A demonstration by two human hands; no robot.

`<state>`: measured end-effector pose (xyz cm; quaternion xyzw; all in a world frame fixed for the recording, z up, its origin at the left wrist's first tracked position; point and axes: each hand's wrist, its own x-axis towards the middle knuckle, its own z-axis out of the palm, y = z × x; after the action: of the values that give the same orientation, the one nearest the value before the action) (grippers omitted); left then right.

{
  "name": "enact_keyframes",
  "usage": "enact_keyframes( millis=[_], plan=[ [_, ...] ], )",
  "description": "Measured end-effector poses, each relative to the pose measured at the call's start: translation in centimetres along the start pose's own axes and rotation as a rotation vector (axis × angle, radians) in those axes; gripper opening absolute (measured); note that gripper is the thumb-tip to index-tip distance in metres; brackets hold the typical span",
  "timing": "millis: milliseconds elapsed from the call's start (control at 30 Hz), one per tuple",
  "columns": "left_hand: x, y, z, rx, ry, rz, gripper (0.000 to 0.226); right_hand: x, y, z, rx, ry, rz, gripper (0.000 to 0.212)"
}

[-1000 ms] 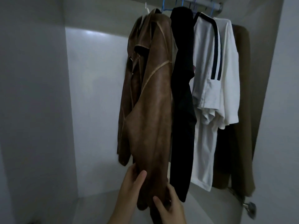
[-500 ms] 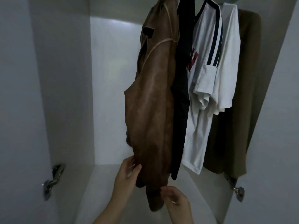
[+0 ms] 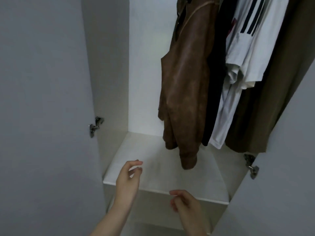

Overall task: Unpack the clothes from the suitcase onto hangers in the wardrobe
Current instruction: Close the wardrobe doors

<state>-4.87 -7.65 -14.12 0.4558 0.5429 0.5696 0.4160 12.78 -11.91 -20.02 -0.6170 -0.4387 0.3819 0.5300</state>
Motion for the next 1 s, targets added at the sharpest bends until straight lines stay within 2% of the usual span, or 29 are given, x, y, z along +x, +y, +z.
enact_keyframes(
  millis=[267, 433, 633, 800, 867, 1000],
  plan=[
    [-2.3, 2.5, -7.2, 0.023, 0.021, 0.109, 0.021, -3.3, -3.1, 5.6, -0.01, -0.073, -0.08, 0.042],
    [-2.6, 3.4, -15.8, 0.07, 0.189, 0.239, 0.035, -7.1, -6.3, 13.4, 0.175, 0.021, -0.172, 0.047],
    [-5.9, 3.4, -26.4, 0.24, 0.364, 0.494, 0.009, -13.2, -10.2, 24.9, 0.283, -0.182, -0.266, 0.042],
    [-6.6, 3.9, -32.3, 0.222, 0.522, 0.571, 0.013, -16.9, -12.9, 30.4, 0.309, -0.309, -0.317, 0.044],
    [-6.0, 4.3, -33.3, 0.205, 0.513, 0.546, 0.014, -17.6, -13.3, 30.9, 0.302, -0.315, -0.332, 0.045],
    [-3.9, 5.8, -34.6, 0.139, 0.236, 0.399, 0.023, -19.0, -13.3, 31.0, 0.277, -0.299, -0.317, 0.042]
  ],
)
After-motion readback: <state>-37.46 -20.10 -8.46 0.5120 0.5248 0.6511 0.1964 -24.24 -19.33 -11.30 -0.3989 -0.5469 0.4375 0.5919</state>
